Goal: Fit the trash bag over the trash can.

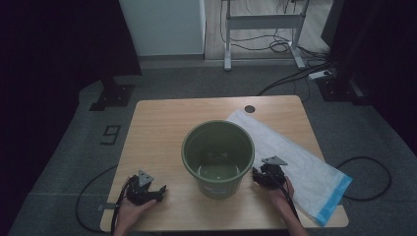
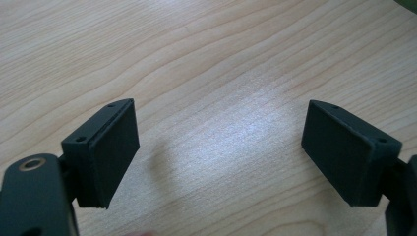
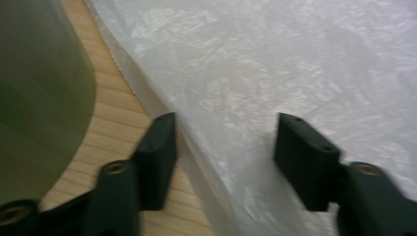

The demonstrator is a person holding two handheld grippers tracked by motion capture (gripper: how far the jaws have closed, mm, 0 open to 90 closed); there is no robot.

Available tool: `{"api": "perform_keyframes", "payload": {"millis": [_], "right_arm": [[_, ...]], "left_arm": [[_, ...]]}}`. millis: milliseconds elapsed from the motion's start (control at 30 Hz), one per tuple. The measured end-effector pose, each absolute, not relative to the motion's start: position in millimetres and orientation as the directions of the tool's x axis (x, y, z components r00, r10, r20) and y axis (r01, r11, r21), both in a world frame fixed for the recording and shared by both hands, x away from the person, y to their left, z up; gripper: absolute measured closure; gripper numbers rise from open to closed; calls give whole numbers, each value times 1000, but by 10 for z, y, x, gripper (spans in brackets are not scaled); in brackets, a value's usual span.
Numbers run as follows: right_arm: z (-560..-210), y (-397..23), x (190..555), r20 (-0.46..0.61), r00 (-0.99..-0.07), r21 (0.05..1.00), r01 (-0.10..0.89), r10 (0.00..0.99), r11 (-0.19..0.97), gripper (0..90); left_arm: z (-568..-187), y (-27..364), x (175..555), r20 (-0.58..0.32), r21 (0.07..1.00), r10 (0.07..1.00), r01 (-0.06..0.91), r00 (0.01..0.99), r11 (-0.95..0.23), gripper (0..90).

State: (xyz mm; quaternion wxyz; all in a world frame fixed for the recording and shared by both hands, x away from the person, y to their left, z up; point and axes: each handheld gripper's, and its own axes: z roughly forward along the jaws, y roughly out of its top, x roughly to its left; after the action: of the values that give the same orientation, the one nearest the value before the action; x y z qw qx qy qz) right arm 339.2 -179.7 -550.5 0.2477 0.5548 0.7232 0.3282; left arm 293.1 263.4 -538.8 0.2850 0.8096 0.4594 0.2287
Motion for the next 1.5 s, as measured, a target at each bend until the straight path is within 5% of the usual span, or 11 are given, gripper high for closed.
{"api": "perform_keyframes", "payload": {"millis": [200,267,400,700,1500], "right_arm": [[-5497,-1845,3393,5,-260,750,640,966,168,601],[-5501,-1892,3396,8,-241,757,636,970,152,775],[-5496,-2023,3372,56,-207,751,654,977,96,868],[-5472,-2370,3132,131,-115,758,652,985,-25,880],[-5058,-2823,2865,348,-74,828,491,935,-269,891]], "left_arm": [[-5393,2597,2930,111,667,869,612,483,-425,141],[-5399,2594,2933,112,664,868,614,483,-428,141],[-5403,2612,2937,109,664,871,617,480,-423,141],[-5400,2625,2935,101,667,871,617,481,-418,142],[-5395,2634,2926,98,673,878,619,469,-406,142]]}}
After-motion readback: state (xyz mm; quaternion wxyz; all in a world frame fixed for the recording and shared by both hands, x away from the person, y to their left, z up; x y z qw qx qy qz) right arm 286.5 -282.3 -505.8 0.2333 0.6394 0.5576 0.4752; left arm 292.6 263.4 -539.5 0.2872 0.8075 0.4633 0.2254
